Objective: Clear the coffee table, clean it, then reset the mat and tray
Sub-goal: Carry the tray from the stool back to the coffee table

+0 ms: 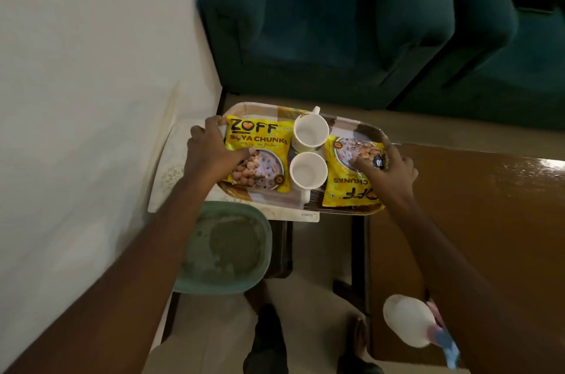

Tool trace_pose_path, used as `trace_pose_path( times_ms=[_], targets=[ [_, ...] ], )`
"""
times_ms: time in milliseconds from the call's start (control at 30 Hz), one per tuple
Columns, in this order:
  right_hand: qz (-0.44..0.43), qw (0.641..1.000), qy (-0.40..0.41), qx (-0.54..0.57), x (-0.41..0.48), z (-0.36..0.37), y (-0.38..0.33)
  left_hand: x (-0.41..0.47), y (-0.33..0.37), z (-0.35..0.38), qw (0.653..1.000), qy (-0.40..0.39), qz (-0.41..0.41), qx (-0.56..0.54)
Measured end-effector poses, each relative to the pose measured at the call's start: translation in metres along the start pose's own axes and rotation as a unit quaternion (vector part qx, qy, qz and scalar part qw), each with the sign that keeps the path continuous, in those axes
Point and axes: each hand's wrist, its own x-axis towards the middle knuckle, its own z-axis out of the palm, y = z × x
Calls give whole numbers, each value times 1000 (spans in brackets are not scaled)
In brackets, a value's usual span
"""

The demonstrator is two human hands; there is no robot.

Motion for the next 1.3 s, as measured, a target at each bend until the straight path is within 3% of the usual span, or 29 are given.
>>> trace_pose_path(
  times_ms=[233, 500, 1300],
  targets=[
    [-19, 1000, 14, 1, -23, -100, 52, -92, 70, 41, 1000, 20, -2, 15],
    [-43, 998, -34, -34, -49, -234, 128, -221, 138, 115, 998, 31, -45, -24],
    [-9, 1000, 13, 9, -101, -455, 324, -411, 294, 265, 1000, 3, 8, -7]
  ],
)
